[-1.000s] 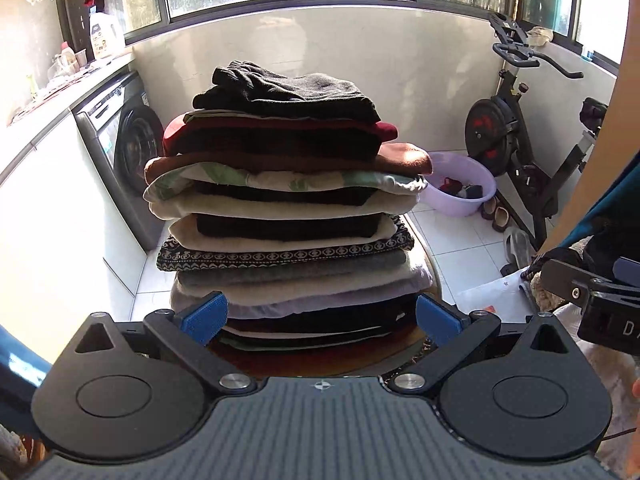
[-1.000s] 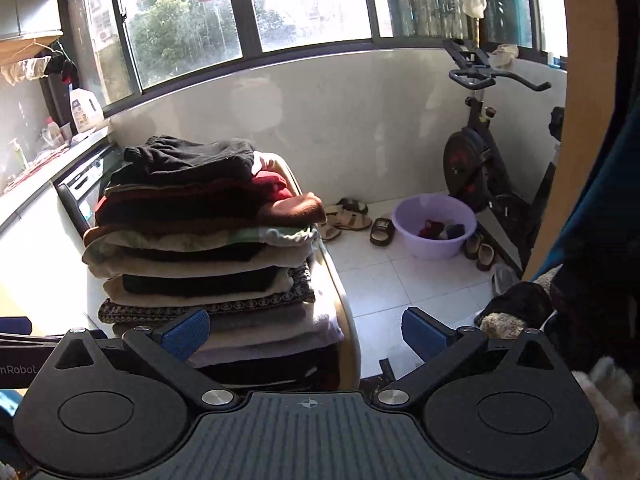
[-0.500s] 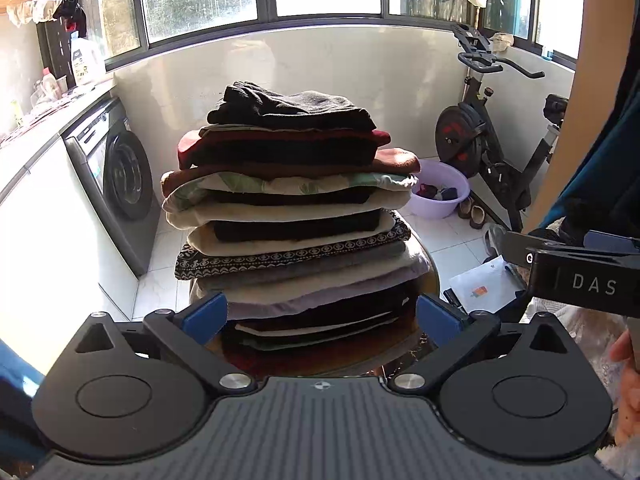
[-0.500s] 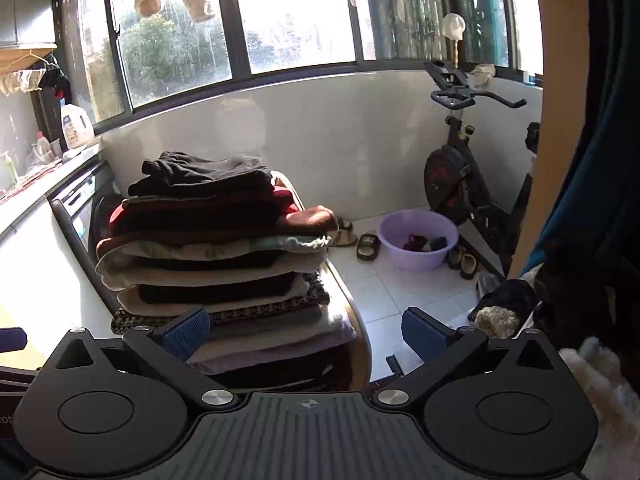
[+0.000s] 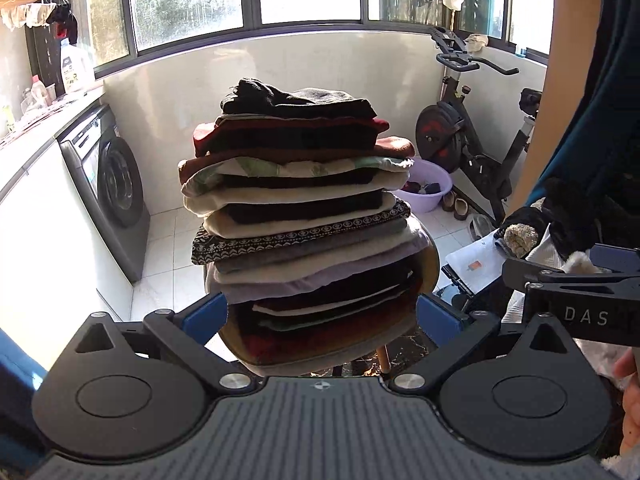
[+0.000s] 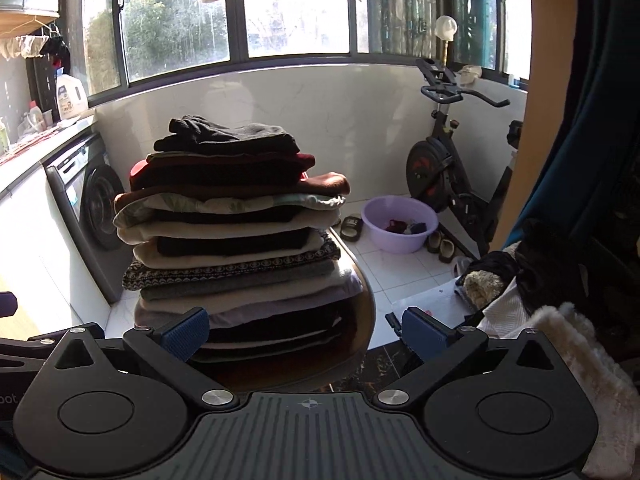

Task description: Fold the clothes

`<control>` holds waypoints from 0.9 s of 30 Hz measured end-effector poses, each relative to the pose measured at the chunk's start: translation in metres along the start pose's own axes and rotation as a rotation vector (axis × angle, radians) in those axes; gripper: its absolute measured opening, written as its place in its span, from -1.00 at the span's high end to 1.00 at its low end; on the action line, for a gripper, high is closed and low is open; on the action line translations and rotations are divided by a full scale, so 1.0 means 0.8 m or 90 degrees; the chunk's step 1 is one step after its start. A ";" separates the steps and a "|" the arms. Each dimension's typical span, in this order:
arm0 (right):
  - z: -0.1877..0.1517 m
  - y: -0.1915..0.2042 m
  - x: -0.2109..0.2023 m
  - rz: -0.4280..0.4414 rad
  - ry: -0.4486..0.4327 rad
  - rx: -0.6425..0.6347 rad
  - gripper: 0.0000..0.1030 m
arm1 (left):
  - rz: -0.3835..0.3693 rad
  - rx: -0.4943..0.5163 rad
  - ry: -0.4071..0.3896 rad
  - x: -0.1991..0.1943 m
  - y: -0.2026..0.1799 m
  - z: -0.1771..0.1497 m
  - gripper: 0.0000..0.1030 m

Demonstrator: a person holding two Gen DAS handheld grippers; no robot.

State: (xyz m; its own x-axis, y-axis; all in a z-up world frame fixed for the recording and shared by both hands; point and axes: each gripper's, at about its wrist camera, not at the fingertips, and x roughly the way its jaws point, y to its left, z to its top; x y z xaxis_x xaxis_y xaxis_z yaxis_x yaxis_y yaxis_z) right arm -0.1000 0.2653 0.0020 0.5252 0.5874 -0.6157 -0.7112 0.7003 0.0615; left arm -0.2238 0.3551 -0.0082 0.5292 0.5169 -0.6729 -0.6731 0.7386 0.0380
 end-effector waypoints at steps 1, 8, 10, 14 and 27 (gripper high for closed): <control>-0.005 -0.003 -0.006 -0.013 -0.001 0.004 -0.98 | -0.001 -0.002 0.005 0.000 0.001 -0.002 -0.99; -0.018 -0.017 -0.040 -0.052 -0.013 0.022 -0.98 | 0.000 -0.019 0.024 -0.005 0.006 -0.010 -0.99; -0.021 -0.018 -0.049 -0.053 -0.019 0.019 -0.98 | -0.009 -0.025 0.019 -0.011 0.005 -0.010 -0.99; -0.022 -0.019 -0.059 -0.048 -0.026 0.004 -0.98 | -0.001 -0.046 0.028 -0.015 -0.002 -0.015 -0.99; -0.039 -0.080 -0.076 0.003 0.001 -0.053 -0.98 | 0.041 -0.096 0.094 -0.023 -0.070 -0.040 -0.99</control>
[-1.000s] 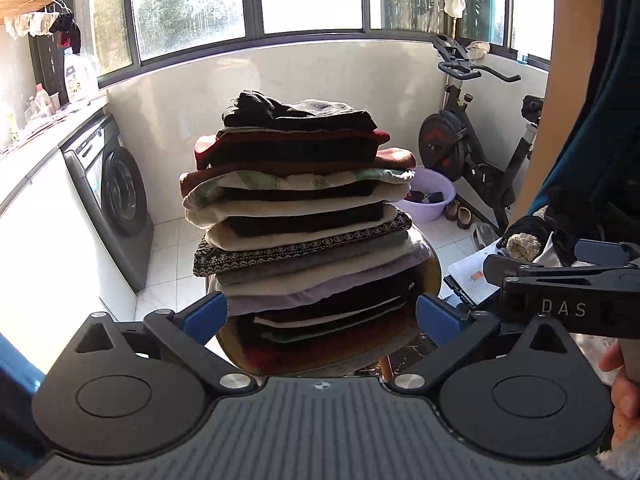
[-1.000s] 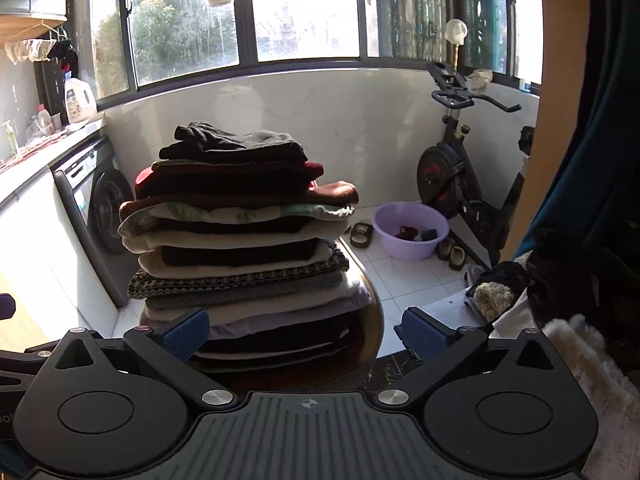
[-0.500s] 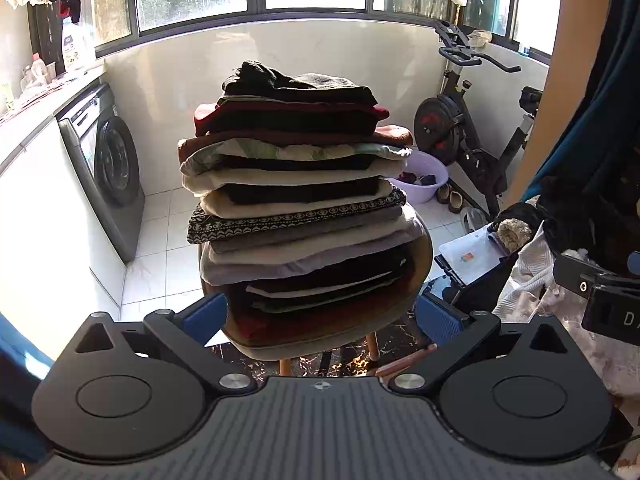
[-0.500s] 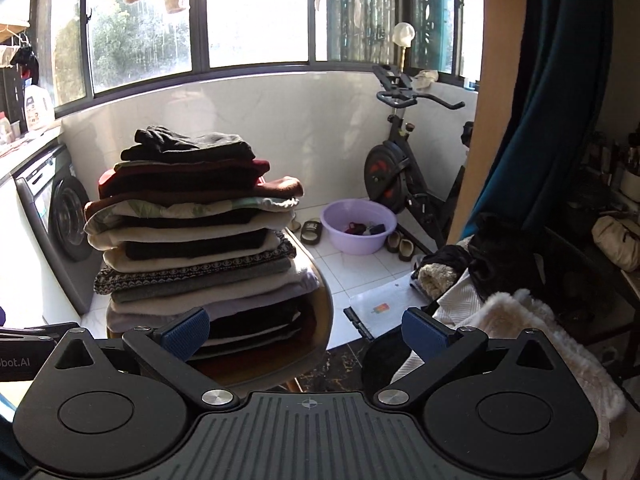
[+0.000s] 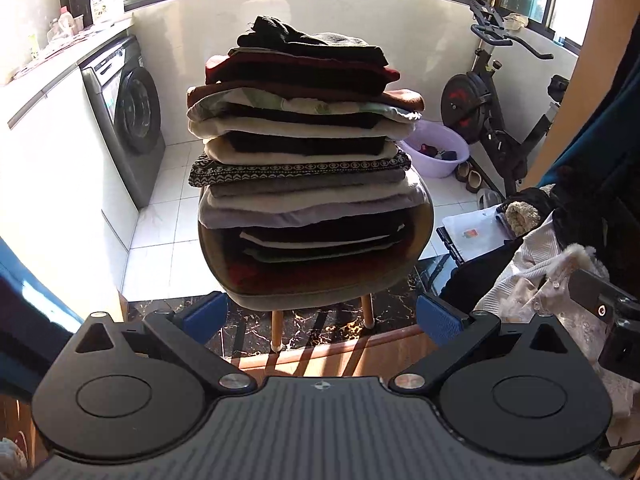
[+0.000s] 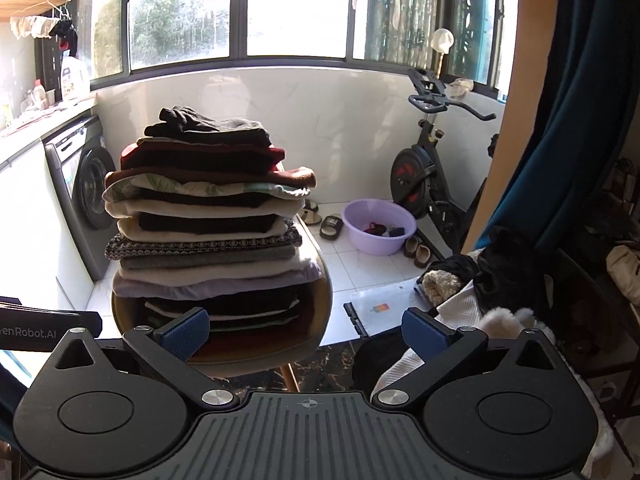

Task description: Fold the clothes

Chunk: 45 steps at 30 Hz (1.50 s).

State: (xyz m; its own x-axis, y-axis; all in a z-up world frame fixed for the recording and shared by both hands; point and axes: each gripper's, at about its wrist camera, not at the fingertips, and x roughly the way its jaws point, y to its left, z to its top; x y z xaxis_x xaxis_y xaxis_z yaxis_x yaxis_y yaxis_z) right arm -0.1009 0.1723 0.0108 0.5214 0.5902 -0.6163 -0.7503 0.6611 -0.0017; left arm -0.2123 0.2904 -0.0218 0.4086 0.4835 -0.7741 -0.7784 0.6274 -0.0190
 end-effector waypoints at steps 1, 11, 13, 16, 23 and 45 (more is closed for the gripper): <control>-0.001 -0.008 0.000 0.003 0.002 0.003 -0.98 | 0.004 0.000 0.000 -0.002 -0.006 -0.002 -0.99; -0.013 -0.060 -0.014 0.041 0.003 0.001 -0.98 | 0.039 -0.013 -0.005 -0.024 -0.049 -0.015 -0.99; -0.015 -0.067 -0.015 0.048 0.004 0.001 -0.98 | 0.043 -0.015 0.003 -0.025 -0.054 -0.018 -0.99; -0.017 -0.077 -0.017 0.054 0.005 0.005 -0.98 | 0.049 -0.014 0.015 -0.025 -0.061 -0.023 -0.99; -0.020 -0.093 -0.019 0.062 0.009 0.020 -0.98 | 0.056 -0.006 0.019 -0.031 -0.072 -0.027 -0.99; -0.028 -0.098 -0.023 0.027 0.037 0.019 -0.98 | 0.040 0.010 0.040 -0.023 -0.083 -0.029 -0.99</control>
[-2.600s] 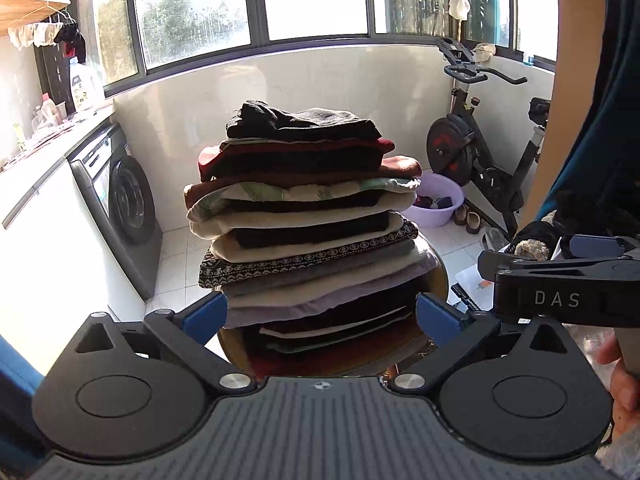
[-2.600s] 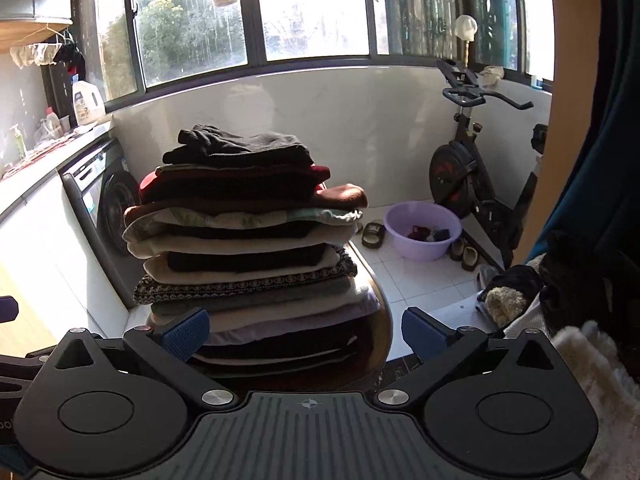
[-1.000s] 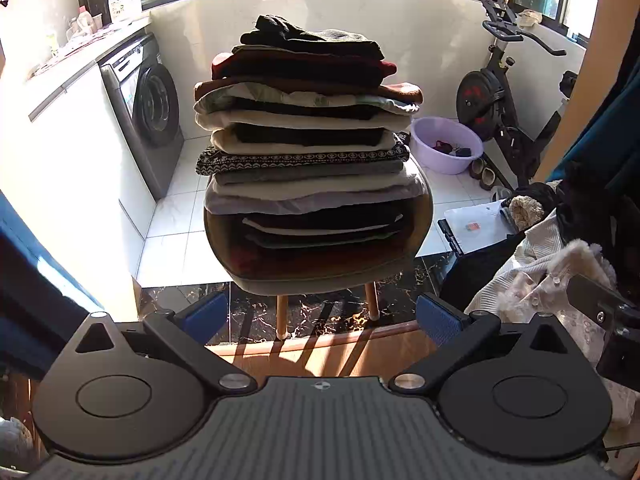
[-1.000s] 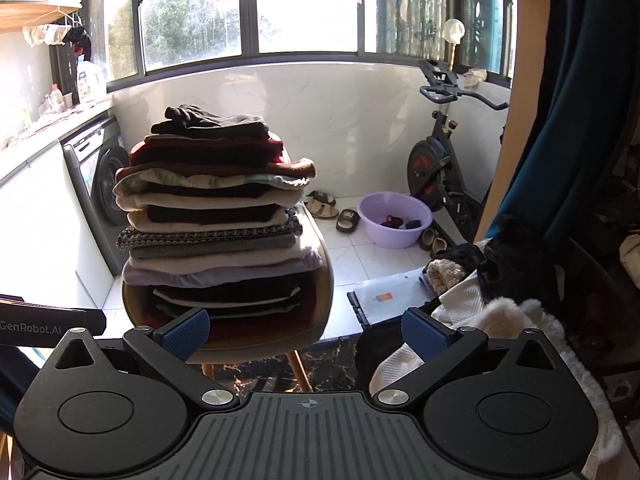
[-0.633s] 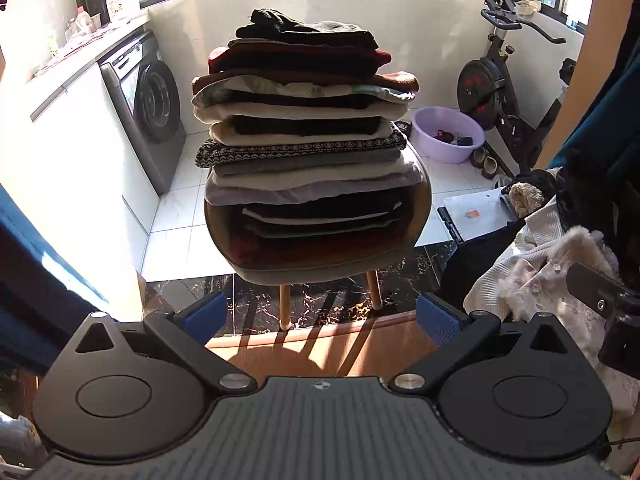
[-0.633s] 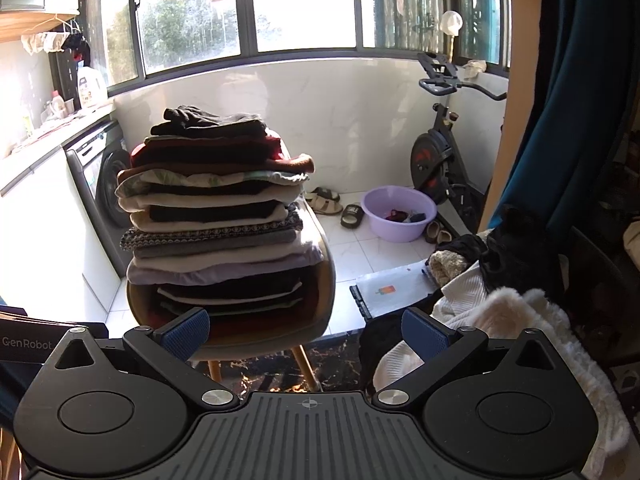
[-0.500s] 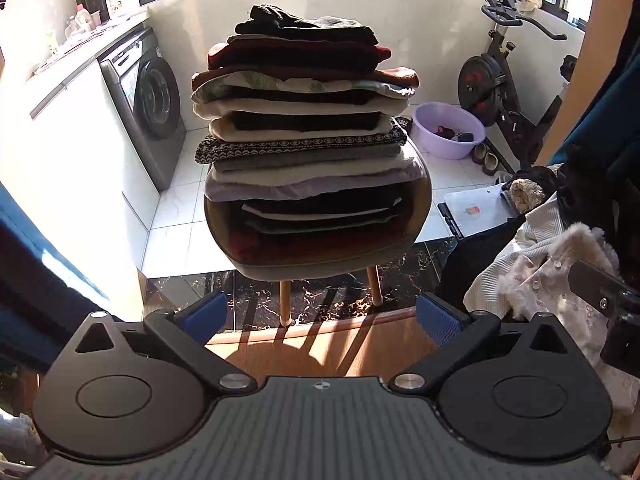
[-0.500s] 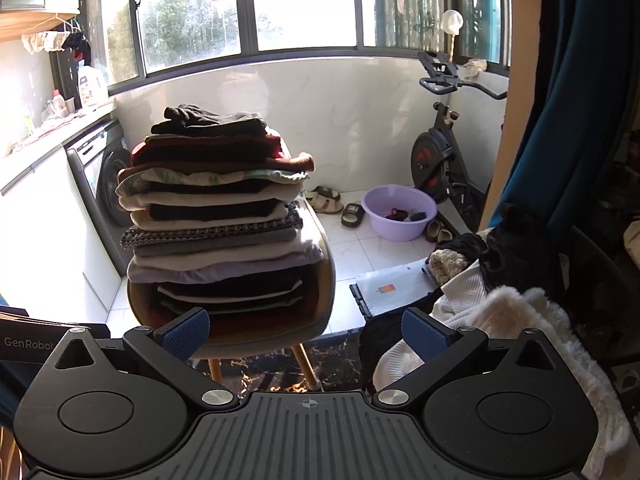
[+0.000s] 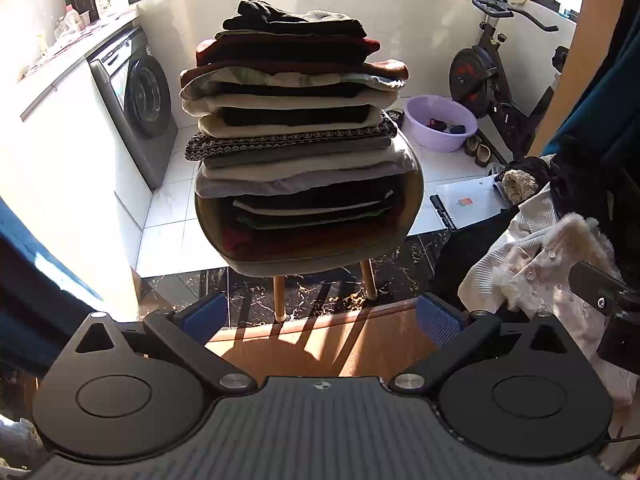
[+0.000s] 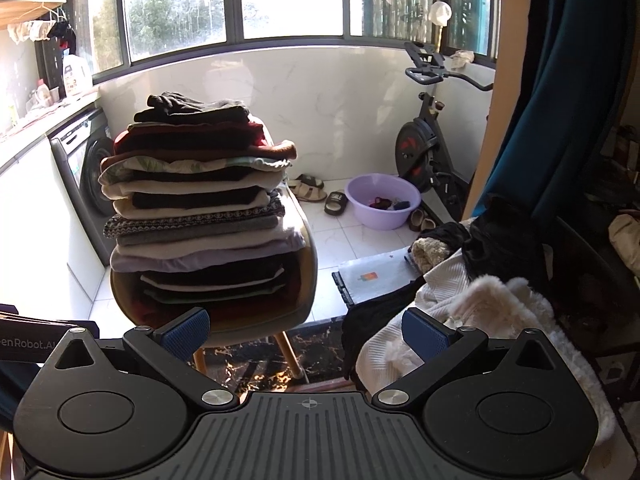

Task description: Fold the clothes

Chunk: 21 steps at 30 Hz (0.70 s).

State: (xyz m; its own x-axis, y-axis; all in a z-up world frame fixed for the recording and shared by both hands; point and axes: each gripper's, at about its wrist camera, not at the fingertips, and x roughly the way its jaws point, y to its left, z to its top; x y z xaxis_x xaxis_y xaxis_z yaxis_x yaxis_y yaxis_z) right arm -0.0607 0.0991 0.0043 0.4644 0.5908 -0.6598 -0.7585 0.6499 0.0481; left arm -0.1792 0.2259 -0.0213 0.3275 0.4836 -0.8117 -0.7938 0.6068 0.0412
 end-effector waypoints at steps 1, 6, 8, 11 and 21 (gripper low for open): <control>-0.001 0.000 -0.001 -0.001 0.001 0.000 -0.98 | -0.002 0.001 0.000 0.000 -0.001 0.000 -0.99; -0.002 -0.003 -0.003 -0.009 -0.001 0.005 -0.98 | -0.011 -0.001 0.001 0.001 -0.001 -0.001 -0.99; -0.002 -0.004 -0.005 -0.011 -0.003 0.005 -0.98 | -0.016 -0.002 0.004 0.002 0.000 -0.001 -0.99; -0.003 -0.003 -0.008 -0.014 -0.007 0.002 -0.98 | -0.020 0.002 0.004 0.002 -0.002 0.000 -0.99; -0.005 -0.007 -0.012 -0.022 -0.013 0.011 -0.98 | -0.033 0.008 0.003 0.003 -0.005 0.002 -0.99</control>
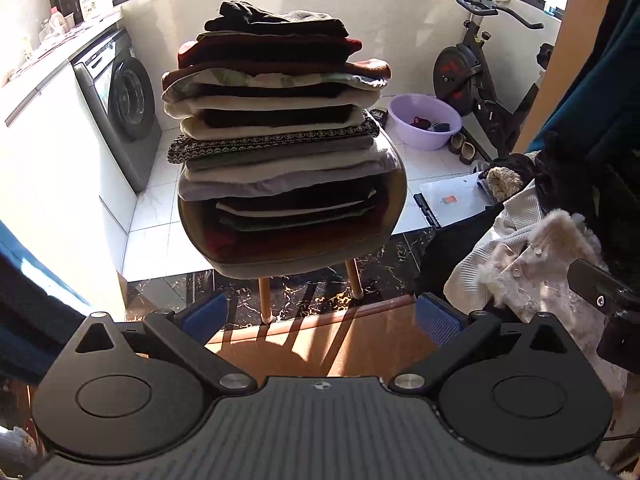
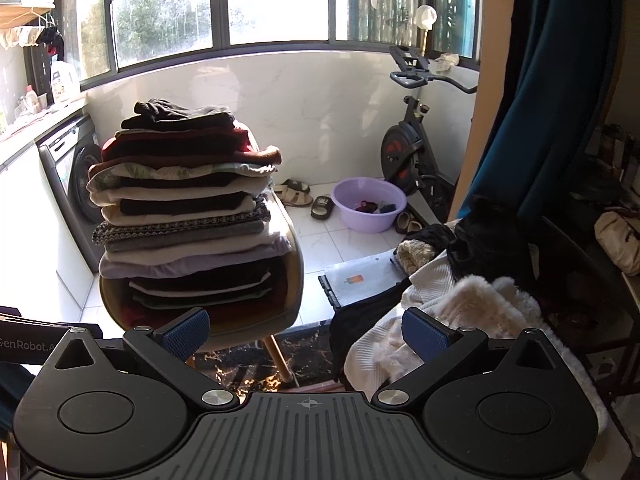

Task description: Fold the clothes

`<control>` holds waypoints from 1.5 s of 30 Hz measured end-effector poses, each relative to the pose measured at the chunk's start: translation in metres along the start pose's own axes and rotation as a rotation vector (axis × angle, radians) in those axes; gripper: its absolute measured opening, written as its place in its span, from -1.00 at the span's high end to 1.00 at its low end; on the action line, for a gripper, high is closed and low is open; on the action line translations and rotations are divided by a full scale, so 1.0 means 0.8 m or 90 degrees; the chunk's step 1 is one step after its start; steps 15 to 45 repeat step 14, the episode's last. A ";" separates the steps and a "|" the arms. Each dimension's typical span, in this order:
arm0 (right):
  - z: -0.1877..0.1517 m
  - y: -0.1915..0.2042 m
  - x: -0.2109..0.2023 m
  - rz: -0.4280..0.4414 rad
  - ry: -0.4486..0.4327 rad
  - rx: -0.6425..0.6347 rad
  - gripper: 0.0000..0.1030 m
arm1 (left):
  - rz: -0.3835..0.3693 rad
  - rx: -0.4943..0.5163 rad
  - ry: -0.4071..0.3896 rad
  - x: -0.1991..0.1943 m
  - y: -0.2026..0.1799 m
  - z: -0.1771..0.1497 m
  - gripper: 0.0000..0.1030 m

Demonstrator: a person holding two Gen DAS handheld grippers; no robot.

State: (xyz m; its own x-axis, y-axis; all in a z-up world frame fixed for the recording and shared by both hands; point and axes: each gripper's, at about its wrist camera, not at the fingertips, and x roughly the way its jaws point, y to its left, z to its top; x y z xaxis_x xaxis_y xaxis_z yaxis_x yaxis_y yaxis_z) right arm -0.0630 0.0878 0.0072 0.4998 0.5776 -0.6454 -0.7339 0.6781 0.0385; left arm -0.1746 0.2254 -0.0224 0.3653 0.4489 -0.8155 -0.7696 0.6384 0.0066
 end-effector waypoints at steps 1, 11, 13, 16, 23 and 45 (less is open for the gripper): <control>0.000 0.000 0.000 0.000 -0.001 0.001 -0.98 | -0.002 0.000 0.001 0.000 0.000 0.000 -0.99; -0.002 -0.001 -0.001 -0.003 -0.001 0.009 -0.98 | -0.013 0.013 -0.008 -0.003 -0.003 0.001 -0.99; -0.003 -0.002 -0.001 -0.004 -0.002 0.010 -0.98 | -0.014 0.014 -0.013 -0.005 -0.003 0.001 -0.99; -0.003 -0.002 -0.002 -0.004 -0.002 0.011 -0.98 | -0.013 0.015 -0.015 -0.005 -0.003 0.001 -0.99; -0.003 -0.002 -0.002 -0.004 -0.002 0.011 -0.98 | -0.013 0.015 -0.015 -0.005 -0.003 0.001 -0.99; -0.003 -0.002 -0.002 -0.004 -0.002 0.011 -0.98 | -0.013 0.015 -0.015 -0.005 -0.003 0.001 -0.99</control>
